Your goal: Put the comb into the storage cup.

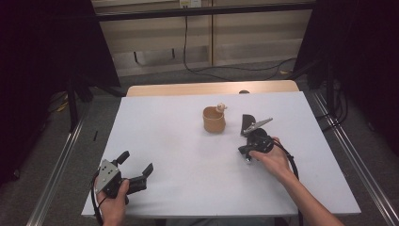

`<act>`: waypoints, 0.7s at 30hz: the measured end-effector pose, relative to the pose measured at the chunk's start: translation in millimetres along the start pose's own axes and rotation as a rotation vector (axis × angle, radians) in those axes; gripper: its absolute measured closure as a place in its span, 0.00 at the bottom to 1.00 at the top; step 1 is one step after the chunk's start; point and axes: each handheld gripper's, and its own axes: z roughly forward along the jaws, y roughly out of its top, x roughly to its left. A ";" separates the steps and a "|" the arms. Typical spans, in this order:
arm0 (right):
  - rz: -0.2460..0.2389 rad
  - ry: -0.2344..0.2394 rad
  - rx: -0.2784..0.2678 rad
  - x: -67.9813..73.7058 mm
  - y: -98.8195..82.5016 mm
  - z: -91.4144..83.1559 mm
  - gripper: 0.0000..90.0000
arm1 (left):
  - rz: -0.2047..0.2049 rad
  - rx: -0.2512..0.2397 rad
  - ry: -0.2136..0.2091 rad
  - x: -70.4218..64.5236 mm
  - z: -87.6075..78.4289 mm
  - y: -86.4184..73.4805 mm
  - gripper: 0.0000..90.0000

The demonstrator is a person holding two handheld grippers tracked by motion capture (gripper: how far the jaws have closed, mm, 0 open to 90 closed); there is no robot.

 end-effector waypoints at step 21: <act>0.015 0.015 0.032 -2.4 -4.9 -2.2 1.00 | 0.000 -0.002 -0.001 0.6 -0.4 0.4 0.03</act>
